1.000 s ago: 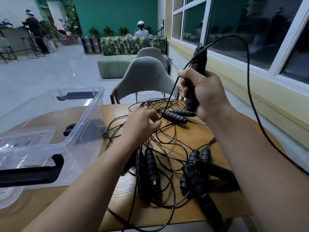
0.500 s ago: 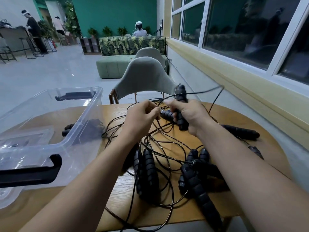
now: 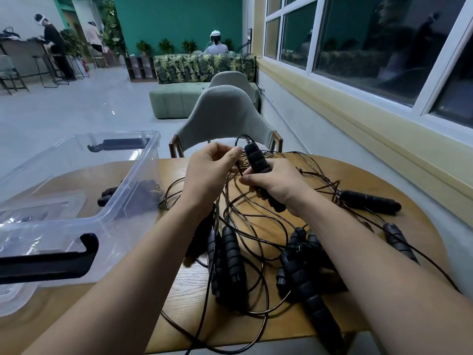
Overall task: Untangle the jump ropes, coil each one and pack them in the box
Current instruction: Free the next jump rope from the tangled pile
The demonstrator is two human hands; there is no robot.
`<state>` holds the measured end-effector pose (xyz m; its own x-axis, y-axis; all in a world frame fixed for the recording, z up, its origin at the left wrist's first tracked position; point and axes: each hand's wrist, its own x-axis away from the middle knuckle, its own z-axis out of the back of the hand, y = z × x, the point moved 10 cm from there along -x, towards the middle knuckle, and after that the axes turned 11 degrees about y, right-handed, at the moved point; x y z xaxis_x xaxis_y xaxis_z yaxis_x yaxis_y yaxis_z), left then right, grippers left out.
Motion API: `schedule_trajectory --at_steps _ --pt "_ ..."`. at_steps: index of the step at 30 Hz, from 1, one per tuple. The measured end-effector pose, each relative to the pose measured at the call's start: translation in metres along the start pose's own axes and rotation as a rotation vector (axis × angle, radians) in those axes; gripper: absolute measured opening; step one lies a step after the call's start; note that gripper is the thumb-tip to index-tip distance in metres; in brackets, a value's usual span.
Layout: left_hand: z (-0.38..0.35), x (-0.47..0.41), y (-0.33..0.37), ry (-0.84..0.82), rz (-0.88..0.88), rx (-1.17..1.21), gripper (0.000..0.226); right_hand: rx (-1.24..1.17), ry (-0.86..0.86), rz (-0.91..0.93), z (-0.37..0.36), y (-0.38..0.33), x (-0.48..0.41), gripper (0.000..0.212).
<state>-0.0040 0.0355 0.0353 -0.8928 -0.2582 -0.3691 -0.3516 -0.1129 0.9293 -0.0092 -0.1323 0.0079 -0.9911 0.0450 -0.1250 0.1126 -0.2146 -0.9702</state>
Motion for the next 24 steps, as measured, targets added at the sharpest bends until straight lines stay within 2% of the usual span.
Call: schedule_trajectory --at_steps 5,8,10,12,16,19,24 --pt "-0.003 0.003 0.005 -0.006 -0.013 0.054 0.015 0.069 -0.008 0.052 0.001 -0.006 0.001 0.015" --pt "-0.005 0.005 0.002 -0.007 0.044 0.05 0.018 -0.015 0.049 0.072 0.014 -0.019 -0.002 0.01" --pt "-0.015 0.009 -0.003 -0.087 0.059 -0.014 0.027 -0.128 0.077 0.069 0.024 -0.032 -0.003 0.011" --pt "-0.029 0.015 -0.006 -0.182 -0.021 -0.15 0.03 -0.227 0.085 0.089 0.032 -0.048 -0.001 0.011" --pt "-0.05 0.028 -0.007 -0.324 -0.161 -0.325 0.018 -0.352 0.098 0.139 0.042 -0.08 0.007 0.012" --pt "-0.049 0.03 0.0 -0.292 -0.208 -0.361 0.014 -0.417 0.084 0.166 0.047 -0.097 0.012 0.013" --pt "-0.046 0.033 0.009 -0.222 -0.218 -0.36 0.034 -0.423 0.018 0.188 0.037 -0.107 0.019 0.012"
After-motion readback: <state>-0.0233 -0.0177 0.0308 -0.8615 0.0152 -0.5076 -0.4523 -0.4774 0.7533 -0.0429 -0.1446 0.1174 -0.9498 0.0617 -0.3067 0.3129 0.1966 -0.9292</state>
